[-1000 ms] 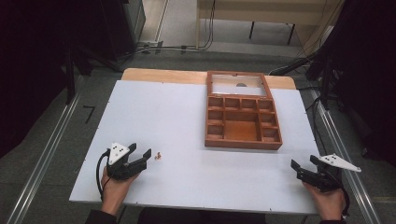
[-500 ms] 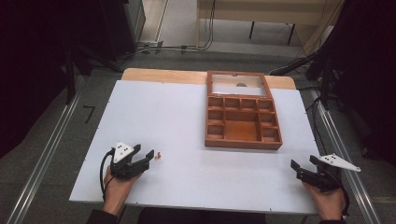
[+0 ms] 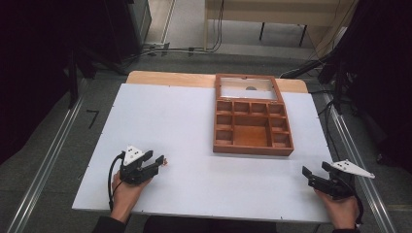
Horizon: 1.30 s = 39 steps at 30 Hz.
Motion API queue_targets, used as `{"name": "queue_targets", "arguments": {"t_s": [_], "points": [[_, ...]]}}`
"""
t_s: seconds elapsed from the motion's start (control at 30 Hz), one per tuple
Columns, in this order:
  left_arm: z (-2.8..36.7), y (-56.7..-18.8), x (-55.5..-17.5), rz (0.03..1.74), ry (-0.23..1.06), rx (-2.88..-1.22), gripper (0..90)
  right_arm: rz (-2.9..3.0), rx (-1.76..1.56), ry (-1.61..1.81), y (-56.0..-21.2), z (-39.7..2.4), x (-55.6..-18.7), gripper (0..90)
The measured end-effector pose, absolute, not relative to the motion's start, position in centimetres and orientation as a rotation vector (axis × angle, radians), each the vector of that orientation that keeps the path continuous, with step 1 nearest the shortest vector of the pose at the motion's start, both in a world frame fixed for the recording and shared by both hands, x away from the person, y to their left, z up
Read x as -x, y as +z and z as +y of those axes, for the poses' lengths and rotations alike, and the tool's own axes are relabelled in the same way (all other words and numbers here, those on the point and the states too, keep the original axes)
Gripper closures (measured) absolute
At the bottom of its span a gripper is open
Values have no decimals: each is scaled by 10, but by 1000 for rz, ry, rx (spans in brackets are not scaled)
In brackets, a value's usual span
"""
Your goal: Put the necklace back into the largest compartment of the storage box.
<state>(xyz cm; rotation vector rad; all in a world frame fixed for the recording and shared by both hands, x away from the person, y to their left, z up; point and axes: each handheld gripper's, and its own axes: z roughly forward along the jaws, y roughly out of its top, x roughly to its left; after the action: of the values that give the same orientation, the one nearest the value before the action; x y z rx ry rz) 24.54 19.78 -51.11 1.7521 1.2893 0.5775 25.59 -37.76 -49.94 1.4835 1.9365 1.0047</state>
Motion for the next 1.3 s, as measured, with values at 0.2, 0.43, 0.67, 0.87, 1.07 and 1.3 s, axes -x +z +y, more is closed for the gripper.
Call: {"name": "queue_targets", "arguments": {"t_s": [0.2,0.43,0.67,0.87,1.07,1.3], "points": [[194,-513,-248,1292,574,-1774,523,1938,-1484,1002,-499,-378,-256,188],[190,-514,-250,1297,570,-1800,559,1941,-1482,999,-499,-377,-256,189],[186,-516,-252,1289,553,-1835,621,1942,-1483,995,-500,-377,-256,189],[182,-517,-255,1282,541,-1862,659,1942,-1483,994,-500,-377,-256,190],[181,-518,-256,1281,524,-1876,718,1943,-1483,991,-500,-377,-256,191],[179,-518,-256,1261,490,-1900,834,1946,-1480,989,-500,-377,-257,191]]}}
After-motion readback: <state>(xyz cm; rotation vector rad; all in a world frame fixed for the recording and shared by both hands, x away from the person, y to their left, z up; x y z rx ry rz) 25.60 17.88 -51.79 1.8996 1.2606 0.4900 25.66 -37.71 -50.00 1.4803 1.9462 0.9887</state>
